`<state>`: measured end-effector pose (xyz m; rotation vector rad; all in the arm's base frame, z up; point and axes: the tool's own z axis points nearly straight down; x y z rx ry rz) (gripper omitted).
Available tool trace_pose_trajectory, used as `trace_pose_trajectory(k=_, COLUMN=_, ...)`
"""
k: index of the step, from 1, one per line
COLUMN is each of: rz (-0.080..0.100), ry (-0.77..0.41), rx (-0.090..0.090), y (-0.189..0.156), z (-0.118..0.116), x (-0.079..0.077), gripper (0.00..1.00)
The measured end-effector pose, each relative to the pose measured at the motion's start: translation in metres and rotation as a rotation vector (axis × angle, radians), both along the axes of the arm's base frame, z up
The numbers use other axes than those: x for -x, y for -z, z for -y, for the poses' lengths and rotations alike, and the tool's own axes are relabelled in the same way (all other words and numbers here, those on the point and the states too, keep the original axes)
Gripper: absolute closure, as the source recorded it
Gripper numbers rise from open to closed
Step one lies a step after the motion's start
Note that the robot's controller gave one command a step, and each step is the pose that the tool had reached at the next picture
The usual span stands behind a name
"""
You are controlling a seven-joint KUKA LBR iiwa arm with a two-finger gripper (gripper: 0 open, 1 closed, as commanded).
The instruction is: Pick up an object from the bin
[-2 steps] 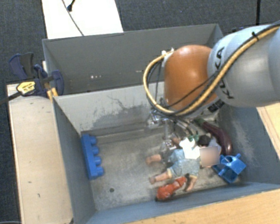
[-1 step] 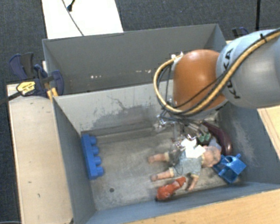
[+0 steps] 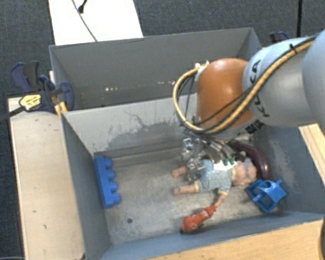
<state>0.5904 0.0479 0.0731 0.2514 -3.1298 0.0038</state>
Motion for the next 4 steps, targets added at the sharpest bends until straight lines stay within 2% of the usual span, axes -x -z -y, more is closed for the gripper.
trace_pose_trajectory(k=2, rz=0.0, ry=0.002, rx=-0.001, y=-0.003, z=0.0, x=0.001, gripper=1.0)
trace_pose_trajectory(k=4, rz=-0.001, ry=0.002, rx=-0.003, y=-0.025, z=0.0, x=0.002, gripper=1.0)
